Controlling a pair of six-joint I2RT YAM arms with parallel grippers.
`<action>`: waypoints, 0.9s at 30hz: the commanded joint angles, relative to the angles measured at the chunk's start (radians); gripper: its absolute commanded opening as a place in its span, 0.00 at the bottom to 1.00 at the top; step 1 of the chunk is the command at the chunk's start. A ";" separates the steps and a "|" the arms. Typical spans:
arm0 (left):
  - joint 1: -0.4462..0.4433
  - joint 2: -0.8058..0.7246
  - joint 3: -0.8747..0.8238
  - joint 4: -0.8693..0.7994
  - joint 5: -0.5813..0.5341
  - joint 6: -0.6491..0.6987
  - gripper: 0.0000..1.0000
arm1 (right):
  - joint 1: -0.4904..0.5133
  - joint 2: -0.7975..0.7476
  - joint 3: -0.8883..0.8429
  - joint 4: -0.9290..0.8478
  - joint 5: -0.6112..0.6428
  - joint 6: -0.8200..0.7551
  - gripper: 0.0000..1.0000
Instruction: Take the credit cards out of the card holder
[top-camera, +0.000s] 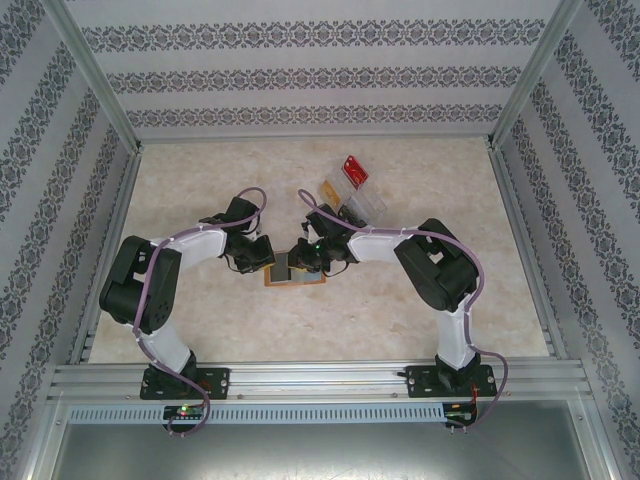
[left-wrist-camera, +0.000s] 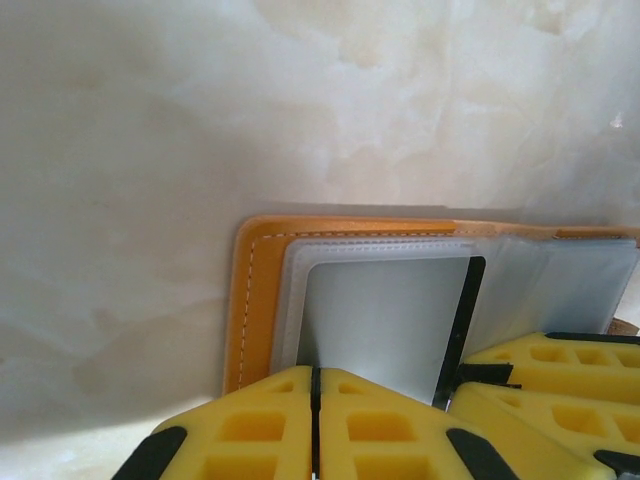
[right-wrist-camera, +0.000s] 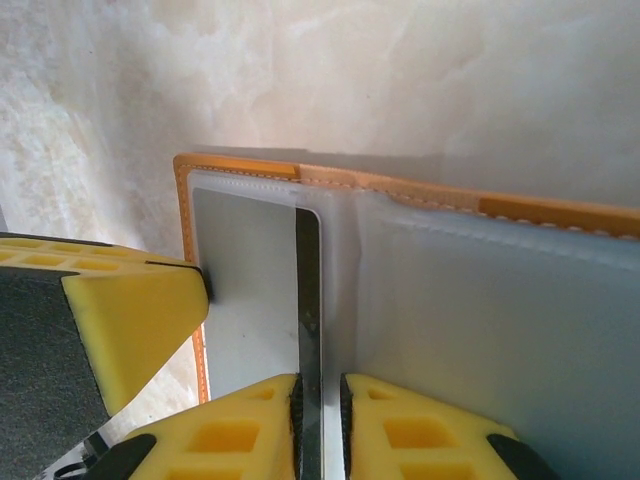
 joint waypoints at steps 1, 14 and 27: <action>-0.008 0.041 -0.028 0.007 -0.001 0.017 0.08 | -0.011 0.022 -0.014 0.024 -0.024 0.008 0.19; -0.011 0.052 -0.036 0.013 0.007 0.022 0.07 | -0.012 0.032 -0.017 0.063 -0.059 0.010 0.18; -0.010 0.027 -0.019 0.001 0.002 0.028 0.12 | -0.036 -0.034 -0.082 0.100 -0.040 -0.004 0.01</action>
